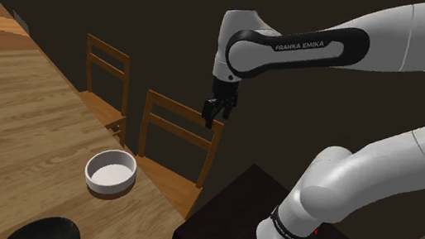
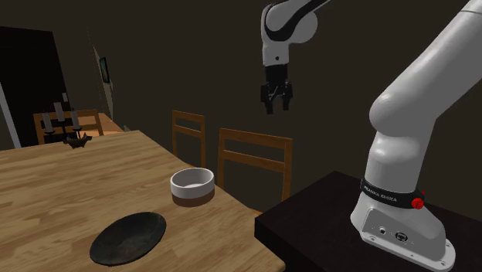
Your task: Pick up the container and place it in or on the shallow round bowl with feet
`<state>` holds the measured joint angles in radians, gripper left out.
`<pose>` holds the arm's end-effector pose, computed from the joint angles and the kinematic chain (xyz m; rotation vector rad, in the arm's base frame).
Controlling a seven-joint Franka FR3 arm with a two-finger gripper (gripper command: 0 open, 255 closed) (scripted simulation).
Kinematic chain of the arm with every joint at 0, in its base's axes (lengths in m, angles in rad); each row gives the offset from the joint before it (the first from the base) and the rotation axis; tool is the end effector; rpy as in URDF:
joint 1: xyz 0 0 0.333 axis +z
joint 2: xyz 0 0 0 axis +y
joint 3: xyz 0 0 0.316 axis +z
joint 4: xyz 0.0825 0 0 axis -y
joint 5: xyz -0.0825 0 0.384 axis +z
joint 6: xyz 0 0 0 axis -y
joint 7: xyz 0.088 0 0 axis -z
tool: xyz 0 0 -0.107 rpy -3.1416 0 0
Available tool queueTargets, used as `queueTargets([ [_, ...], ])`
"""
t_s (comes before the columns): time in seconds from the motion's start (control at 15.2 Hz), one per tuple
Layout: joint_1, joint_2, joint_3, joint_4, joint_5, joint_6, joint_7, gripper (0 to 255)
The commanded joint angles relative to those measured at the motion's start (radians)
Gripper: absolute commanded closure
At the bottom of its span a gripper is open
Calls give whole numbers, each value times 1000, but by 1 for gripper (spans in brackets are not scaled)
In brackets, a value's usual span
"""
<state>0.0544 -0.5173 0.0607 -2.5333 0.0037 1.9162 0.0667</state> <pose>0.3720 0.0436 0.4420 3.1021 0.0582 -0.1520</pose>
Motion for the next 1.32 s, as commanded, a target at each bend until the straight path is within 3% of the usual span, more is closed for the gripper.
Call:
queueTargets([
  [0.0,9,61,18,0,12,71,25,0],
  [0.59,36,386,86,75,18,352,134,0],
  [1.25,81,776,113,292,-62,557,279,0],
])
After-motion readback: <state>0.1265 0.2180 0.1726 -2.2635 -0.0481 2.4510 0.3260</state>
